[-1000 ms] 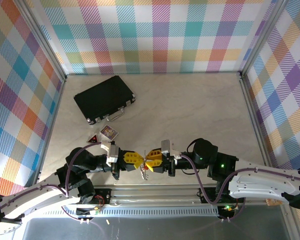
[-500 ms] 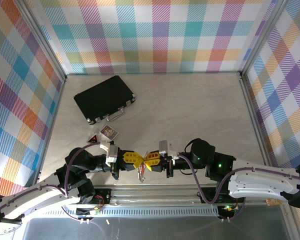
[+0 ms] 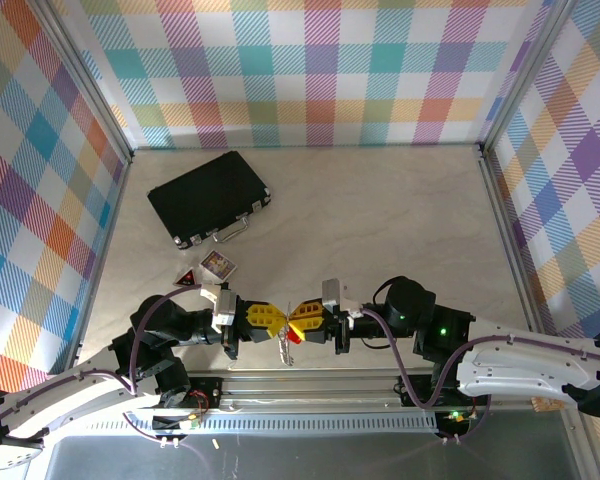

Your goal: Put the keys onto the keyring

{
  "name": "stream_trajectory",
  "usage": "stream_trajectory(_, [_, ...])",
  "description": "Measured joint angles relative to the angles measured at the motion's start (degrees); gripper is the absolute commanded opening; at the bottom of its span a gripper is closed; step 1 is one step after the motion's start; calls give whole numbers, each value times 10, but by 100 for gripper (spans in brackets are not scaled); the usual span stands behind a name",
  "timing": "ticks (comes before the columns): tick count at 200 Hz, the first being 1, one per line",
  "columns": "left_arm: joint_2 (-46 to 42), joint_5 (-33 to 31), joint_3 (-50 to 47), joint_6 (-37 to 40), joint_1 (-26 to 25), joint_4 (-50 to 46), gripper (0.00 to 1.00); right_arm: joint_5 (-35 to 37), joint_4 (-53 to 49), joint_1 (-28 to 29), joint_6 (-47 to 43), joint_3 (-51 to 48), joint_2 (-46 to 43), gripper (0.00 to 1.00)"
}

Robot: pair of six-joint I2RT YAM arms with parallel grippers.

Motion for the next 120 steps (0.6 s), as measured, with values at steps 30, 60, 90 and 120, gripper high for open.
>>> stream_trajectory(30, [-1,-2,0,0,0,-1,0,2,-1,0,1,0,0,1])
stream_trajectory(60, [-2,-8,1,7,0,-17,0,9,-24,0,-3,8,2,0])
stream_trajectory(90, [-6,-24,21,29,0,-77,25,22,-111,0,-22,54,18,0])
stream_trajectory(120, [10,-48,57,46,0,-132,33,33,-237,0,-64,145,46,0])
